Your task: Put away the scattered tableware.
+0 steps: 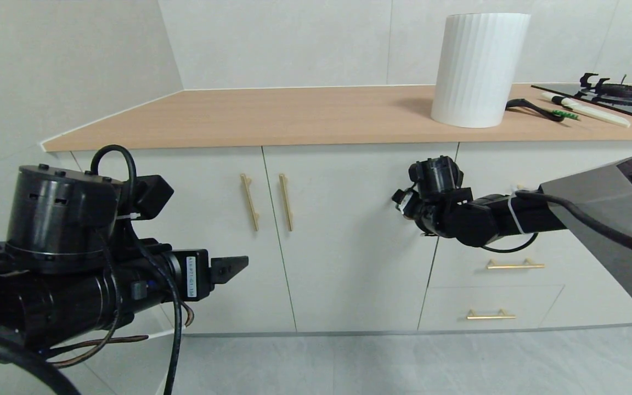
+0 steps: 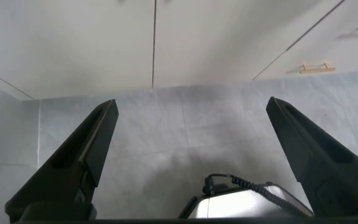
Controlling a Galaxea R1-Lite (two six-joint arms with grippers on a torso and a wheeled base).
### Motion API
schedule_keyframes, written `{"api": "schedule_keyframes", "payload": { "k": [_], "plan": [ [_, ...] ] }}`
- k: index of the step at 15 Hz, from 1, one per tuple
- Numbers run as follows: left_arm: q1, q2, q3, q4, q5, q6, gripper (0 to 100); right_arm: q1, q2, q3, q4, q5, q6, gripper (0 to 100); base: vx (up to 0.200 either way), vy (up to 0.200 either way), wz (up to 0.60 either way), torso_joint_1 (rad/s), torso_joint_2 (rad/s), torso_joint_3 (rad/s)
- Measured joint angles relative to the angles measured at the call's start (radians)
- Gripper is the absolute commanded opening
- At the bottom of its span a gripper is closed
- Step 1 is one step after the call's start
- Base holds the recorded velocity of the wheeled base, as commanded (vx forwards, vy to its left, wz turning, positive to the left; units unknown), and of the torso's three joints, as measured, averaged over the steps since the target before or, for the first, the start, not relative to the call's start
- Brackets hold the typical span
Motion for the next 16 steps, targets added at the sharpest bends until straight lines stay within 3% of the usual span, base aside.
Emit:
{"api": "schedule_keyframes", "payload": {
  "k": [3,6,12,16],
  "plan": [
    [0.000,-0.014,0.000,0.000,0.004,0.000,100,-0.001,-0.063,0.064,-0.010,-0.007,-0.001,100,0.000,0.000,0.00,0.000,0.00,0.000],
    [0.000,-0.082,0.016,0.002,0.045,0.005,100,0.010,-0.264,0.246,-0.010,-0.005,-0.039,100,0.000,0.000,0.00,0.000,0.00,0.000],
    [0.034,-0.429,0.268,0.010,0.075,0.137,100,0.014,-0.865,0.791,-0.007,-0.039,-0.171,100,0.000,0.000,0.00,0.000,0.00,0.000],
    [0.122,-0.777,0.410,0.101,0.074,0.163,100,0.010,-1.312,1.091,0.002,-0.089,-0.273,100,0.000,0.000,0.00,0.000,0.00,0.000]
  ]
}}
